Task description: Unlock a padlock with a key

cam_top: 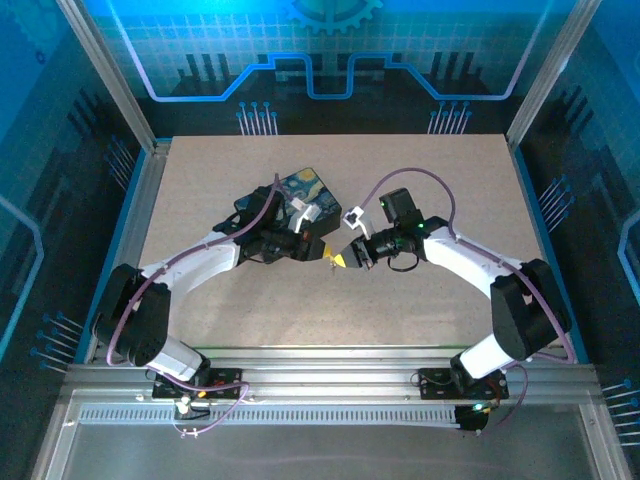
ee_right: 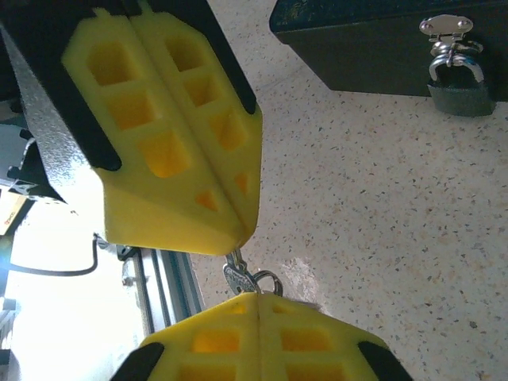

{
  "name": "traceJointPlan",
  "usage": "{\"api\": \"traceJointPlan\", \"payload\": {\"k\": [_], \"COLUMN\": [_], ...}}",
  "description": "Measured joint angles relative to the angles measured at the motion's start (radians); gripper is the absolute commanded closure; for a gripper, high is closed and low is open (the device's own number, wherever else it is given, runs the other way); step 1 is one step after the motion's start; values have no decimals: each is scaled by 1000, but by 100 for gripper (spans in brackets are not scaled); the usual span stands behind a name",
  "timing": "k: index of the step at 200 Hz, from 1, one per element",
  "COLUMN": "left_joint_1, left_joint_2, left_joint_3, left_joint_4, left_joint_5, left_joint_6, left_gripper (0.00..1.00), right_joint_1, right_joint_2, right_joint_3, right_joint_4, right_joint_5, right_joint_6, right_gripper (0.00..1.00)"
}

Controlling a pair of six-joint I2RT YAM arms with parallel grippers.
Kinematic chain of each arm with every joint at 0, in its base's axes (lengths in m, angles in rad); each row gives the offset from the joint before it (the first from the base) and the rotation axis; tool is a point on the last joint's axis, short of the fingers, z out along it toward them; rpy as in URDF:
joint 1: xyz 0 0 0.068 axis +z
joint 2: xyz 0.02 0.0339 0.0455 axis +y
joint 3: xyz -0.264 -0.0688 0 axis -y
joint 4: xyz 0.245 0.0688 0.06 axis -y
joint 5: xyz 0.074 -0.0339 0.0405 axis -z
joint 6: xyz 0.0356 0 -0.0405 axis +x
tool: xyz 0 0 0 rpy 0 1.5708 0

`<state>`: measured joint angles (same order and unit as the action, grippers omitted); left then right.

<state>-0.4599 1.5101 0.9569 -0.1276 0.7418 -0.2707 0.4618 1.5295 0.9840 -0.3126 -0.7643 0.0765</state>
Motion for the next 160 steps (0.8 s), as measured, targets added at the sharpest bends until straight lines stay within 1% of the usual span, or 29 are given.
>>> {"api": "traceJointPlan", "payload": {"k": [10,20,40,54,70,105,136,160], "left_joint_1": [0,0,0,1,3,16,34,43], "left_joint_2": [0,0,0,0,0,0,0,-4], "left_joint_3": [-3,-7,-19,-25,-31,-46,-70,-80], "left_joint_4": [7,21,55,81,112,175,217,237], "left_joint_5": [0,-1,-10,-12,-13,-15,-22,-23], "left_joint_6": [-5,-19,-46,-69,-95,-149,-190,-213], "left_gripper": [100,100,100,100,100,100,100,100], "right_joint_1": [-2,-8,-32,-53,-65,-69,-70,-67], "right_joint_2": [0,0,-11,-26,-35,-33,-14,12], "right_joint_3": [0,-2,-25,-62,-113,-195,-241,-250], "right_joint_4": [5,17,73,139,243,451,646,725], "right_joint_5": [0,-5,-17,-32,-47,-56,-56,-57], "right_joint_6": [13,13,56,111,204,398,548,611], "right_gripper": [73,69,58,53,50,48,53,54]}}
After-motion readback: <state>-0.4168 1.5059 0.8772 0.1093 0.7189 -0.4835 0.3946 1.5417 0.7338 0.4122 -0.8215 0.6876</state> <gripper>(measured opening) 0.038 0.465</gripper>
